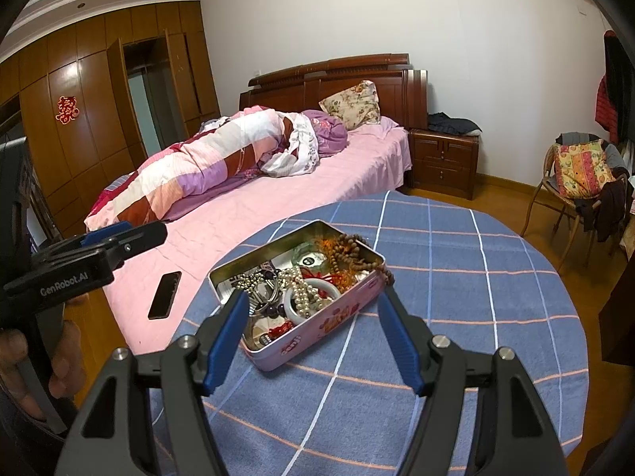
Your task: Organize jewelry
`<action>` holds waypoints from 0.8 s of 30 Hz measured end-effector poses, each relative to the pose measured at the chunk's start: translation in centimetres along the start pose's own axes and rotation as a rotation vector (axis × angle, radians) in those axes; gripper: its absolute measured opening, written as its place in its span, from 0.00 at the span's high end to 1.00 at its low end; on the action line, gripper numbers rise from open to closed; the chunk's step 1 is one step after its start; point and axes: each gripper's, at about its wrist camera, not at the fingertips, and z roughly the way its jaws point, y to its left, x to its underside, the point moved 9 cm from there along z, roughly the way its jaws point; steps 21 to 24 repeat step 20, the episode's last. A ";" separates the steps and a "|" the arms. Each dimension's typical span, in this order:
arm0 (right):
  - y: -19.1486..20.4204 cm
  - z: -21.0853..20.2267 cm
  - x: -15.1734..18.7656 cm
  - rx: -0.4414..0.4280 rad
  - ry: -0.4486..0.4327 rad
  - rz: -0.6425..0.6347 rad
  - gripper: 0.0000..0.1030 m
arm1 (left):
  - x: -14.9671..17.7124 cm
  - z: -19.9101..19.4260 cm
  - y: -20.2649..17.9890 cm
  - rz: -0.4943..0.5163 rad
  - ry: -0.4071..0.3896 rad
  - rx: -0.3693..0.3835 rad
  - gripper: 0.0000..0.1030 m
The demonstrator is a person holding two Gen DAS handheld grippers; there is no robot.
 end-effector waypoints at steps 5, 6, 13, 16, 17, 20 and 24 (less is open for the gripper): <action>-0.1 0.1 0.0 0.000 0.002 -0.001 0.31 | 0.0 0.1 0.4 0.003 0.000 -0.016 0.26; 0.0 0.0 0.0 -0.001 0.003 -0.001 0.31 | 0.1 0.1 0.6 0.000 0.002 -0.021 0.26; 0.0 0.2 0.2 0.000 0.004 -0.001 0.30 | 0.1 0.7 1.2 -0.008 0.018 -0.043 0.26; 0.0 0.3 0.3 0.001 0.006 0.001 0.29 | 0.3 0.9 1.3 -0.005 0.026 -0.048 0.26; -0.1 0.4 0.5 0.001 0.007 0.001 0.29 | 0.3 0.9 1.3 -0.002 0.028 -0.051 0.26; -0.3 0.5 0.7 0.002 0.008 0.001 0.29 | 0.3 1.0 1.2 0.004 0.033 -0.054 0.26; -0.3 0.5 0.7 0.002 0.008 0.001 0.29 | 0.3 1.0 1.2 0.004 0.033 -0.054 0.26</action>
